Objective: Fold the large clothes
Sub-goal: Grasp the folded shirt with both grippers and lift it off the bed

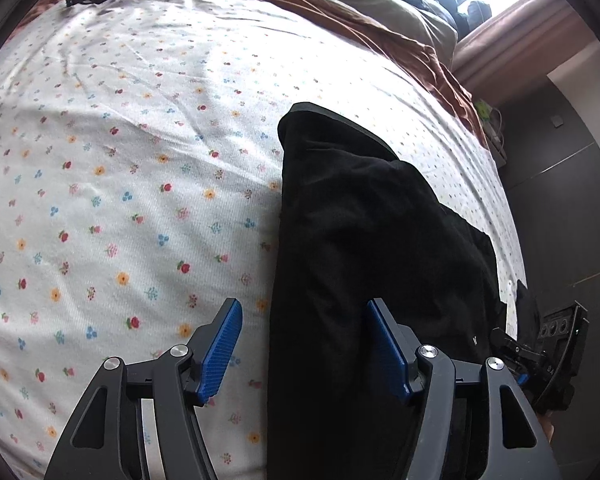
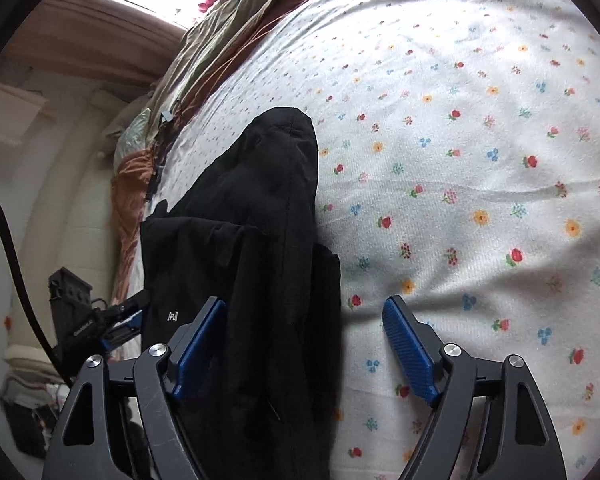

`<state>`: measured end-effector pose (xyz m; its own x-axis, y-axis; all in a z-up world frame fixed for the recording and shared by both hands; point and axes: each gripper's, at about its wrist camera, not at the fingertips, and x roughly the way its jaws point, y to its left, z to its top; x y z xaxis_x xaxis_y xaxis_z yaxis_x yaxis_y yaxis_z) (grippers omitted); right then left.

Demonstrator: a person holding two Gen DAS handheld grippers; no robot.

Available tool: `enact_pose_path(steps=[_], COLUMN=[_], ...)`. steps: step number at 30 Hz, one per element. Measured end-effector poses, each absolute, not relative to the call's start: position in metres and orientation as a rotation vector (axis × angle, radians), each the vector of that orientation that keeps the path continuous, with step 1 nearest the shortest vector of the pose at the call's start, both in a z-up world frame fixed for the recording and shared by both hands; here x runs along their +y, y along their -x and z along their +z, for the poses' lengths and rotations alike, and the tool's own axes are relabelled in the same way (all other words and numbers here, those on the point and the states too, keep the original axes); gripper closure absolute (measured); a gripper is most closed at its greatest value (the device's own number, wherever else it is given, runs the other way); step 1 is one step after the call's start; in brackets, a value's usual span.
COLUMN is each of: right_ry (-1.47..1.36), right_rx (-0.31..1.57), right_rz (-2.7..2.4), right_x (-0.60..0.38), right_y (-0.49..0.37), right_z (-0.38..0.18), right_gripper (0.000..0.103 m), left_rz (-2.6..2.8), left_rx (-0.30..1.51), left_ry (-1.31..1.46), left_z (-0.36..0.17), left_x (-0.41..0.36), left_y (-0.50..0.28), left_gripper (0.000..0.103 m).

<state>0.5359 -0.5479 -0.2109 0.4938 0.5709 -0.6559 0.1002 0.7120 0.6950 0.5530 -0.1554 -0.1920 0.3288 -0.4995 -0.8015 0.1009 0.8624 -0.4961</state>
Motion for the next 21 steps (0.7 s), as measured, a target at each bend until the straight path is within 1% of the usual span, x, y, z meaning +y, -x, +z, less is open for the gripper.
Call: enact_pose_path(steps=[3,9,15,16,17,18,19,20,21], right_ry=[-0.782,-0.856,-0.856,-0.843,-0.838,-0.84,-0.852,-0.859,-0.856], right_rx=[1.041,1.07,1.116,1.123,1.131,1.149,1.166,1.167,1.155], right_rz=[0.387,0.525,0.617,0.622,0.629,0.634,0.629,0.627,0.627], right_x=[-0.547,-0.542,-0.525,-0.52,-0.521,-0.516,-0.515,-0.515,-0.514], right_y=[-0.544,-0.56,-0.574,-0.574,-0.574,-0.575,-0.573,-0.57,-0.567], right_z=[-0.214,-0.225,-0.23,-0.229,-0.229,-0.23,-0.233,-0.234,-0.232], right_gripper=[0.02,0.02,0.02,0.023,0.038,0.047,0.06,0.067,0.07], left_rz=[-0.414,-0.418,-0.414,-0.409,-0.401,-0.4,-0.407,-0.398,-0.392], left_rx=[1.182,1.185,1.192,1.194,1.197,1.197,1.199,1.202,1.199], left_ry=[0.41,0.433,0.449,0.452,0.455,0.462,0.471,0.465,0.459], left_z=[-0.196,-0.198,-0.199,-0.199,-0.2,-0.2,-0.199,-0.198,-0.195], left_x=[-0.156,-0.159,-0.163,-0.164,-0.164,-0.165,-0.165,-0.166,-0.166], left_y=[-0.558,-0.569,-0.577,-0.579,-0.579,-0.58,-0.58,-0.58,-0.578], left_gripper=[0.034,0.033,0.033,0.033,0.034,0.041,0.045,0.048,0.052])
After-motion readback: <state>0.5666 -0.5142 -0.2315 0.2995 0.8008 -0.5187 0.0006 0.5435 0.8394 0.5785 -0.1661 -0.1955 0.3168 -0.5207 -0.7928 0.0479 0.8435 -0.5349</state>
